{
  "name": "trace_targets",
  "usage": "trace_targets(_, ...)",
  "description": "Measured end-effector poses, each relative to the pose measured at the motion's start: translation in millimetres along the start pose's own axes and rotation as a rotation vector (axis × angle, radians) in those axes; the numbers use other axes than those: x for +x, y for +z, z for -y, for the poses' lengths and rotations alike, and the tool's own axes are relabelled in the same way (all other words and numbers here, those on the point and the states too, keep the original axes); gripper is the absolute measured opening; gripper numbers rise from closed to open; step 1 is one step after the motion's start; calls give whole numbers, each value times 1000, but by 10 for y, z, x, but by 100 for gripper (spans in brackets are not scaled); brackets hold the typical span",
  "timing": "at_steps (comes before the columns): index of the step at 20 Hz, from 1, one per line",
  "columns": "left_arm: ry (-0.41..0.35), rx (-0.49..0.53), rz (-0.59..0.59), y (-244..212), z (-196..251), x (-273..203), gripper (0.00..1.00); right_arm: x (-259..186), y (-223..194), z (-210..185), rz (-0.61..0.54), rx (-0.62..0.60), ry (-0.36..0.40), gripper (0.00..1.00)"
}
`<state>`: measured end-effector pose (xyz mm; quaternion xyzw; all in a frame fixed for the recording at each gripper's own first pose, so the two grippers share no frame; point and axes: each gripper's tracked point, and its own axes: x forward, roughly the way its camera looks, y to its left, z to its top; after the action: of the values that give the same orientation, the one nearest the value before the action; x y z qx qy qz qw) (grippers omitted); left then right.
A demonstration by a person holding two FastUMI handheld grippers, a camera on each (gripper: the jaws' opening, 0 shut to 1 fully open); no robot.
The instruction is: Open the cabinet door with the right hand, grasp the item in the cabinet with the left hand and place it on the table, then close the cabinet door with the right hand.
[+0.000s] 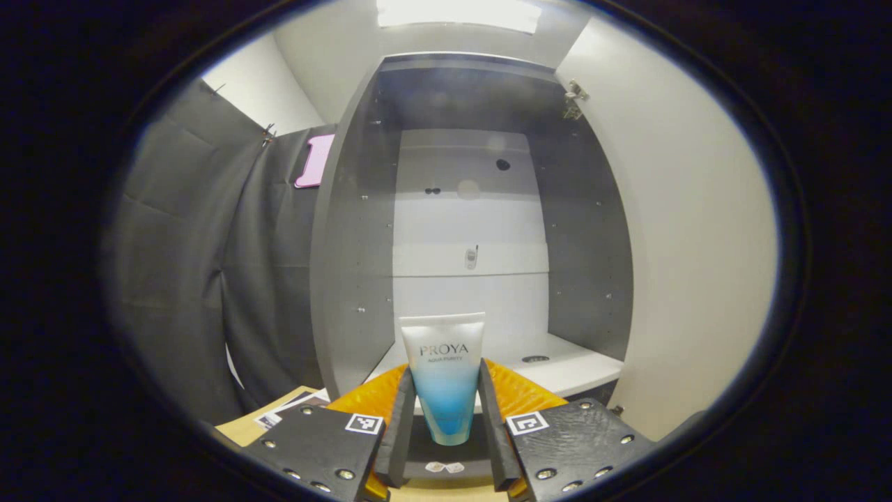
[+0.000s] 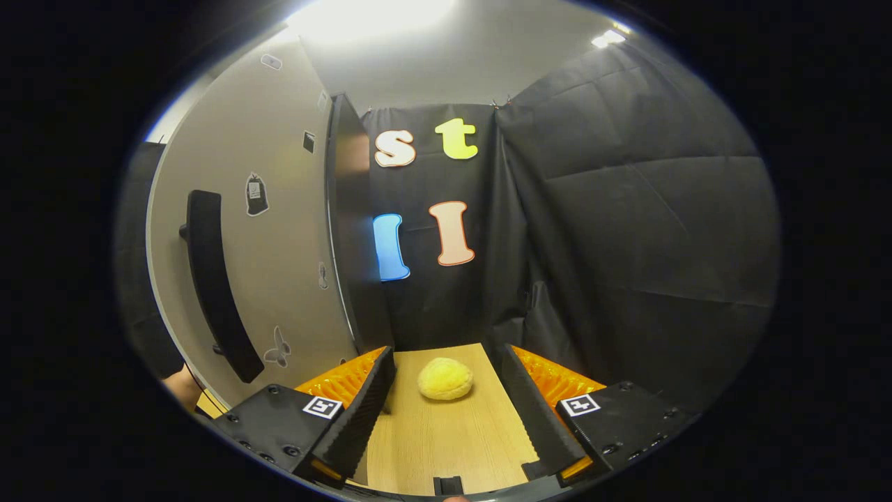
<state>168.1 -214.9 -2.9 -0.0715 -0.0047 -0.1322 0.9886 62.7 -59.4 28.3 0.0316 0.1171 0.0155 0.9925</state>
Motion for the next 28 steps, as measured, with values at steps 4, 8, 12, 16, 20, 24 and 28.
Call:
trace_targets(4,-8,-14,-23,-239,-24,-265,49,53,-13,-49,-6,3,15,98)
trace_targets(8,-12,-34,-38,-491,-56,-505,51,94,-28,-65,-16,16,18,98)
trace_targets(12,-7,-55,-71,-774,-67,-705,51,124,13,-73,-11,11,15,98)
trace_targets(16,-7,-45,-80,-995,-34,-921,48,168,65,-113,5,11,34,98)
trace_targets(20,-12,-36,-117,-1327,9,-1183,51,235,30,-132,-11,18,55,98)
trace_targets(24,-4,-48,-159,-1676,20,-1394,49,275,19,-172,-23,5,74,98)
trace_targets(28,19,-58,-203,-2042,-15,-1510,48,291,-19,-194,-43,-12,87,98)
